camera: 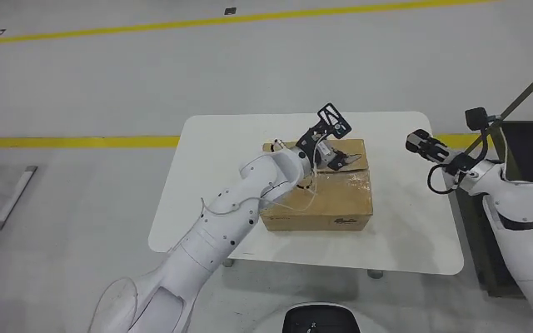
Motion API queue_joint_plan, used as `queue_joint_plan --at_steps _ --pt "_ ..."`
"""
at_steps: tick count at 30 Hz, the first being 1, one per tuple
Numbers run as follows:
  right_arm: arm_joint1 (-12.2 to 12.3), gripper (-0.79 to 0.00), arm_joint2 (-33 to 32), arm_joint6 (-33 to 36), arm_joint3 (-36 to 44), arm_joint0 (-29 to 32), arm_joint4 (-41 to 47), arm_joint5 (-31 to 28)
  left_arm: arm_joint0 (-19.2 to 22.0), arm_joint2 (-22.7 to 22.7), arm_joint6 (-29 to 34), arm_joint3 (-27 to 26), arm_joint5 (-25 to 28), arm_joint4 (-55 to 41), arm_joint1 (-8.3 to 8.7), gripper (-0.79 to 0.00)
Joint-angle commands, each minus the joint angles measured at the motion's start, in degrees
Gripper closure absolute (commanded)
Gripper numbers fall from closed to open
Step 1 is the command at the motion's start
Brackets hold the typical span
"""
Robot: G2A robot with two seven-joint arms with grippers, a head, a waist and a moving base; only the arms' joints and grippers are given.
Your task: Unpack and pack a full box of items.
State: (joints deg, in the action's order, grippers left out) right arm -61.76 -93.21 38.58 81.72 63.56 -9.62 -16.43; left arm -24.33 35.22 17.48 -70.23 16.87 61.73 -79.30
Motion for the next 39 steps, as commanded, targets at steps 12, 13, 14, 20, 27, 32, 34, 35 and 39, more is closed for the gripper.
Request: queue_joint_plan --at_steps 12,13,14,20,27,32,34,35,39 --pt "0.46 -0.785 4.45 18.35 1.45 -1.47 12.94 -2.78 -13.89 20.06 15.40 -13.71 -6.15 11.81 7.29 -0.785" --pt "0.57 -0.785 4.69 21.01 1.37 -1.90 14.37 -2.50 -15.74 21.72 16.32 -15.41 -6.78 12.88 7.82 -0.785" --pt "0.69 -0.785 4.92 23.52 0.97 -2.38 15.67 -1.82 -17.55 23.29 17.43 -17.05 -7.18 13.67 8.29 -0.785" --pt "1.09 -0.785 7.03 30.00 -1.80 -5.69 17.54 3.49 -26.33 30.42 21.95 -24.17 -9.77 18.84 10.20 -0.785" --pt "1.30 -0.785 8.25 28.92 -1.72 -7.32 13.25 3.82 -29.05 32.39 23.05 -26.75 -10.01 20.36 10.63 -0.785" --pt "1.24 -0.785 8.15 27.62 -1.03 -7.00 14.22 3.75 -29.05 32.39 23.05 -26.75 -10.01 20.36 10.63 -0.785" --pt "1.31 -0.785 7.92 26.03 0.59 -6.43 14.45 3.81 -29.05 32.39 23.05 -26.75 -10.01 20.36 10.63 -0.785" --pt "1.37 -0.785 7.93 25.62 1.37 -6.29 14.10 4.14 -29.05 32.39 23.05 -26.75 -10.01 20.36 10.63 -0.785" --pt "1.38 -0.225 9.24 24.82 2.97 -6.43 14.00 5.28 -29.05 32.39 23.05 -26.75 -10.01 20.36 10.63 -0.785"
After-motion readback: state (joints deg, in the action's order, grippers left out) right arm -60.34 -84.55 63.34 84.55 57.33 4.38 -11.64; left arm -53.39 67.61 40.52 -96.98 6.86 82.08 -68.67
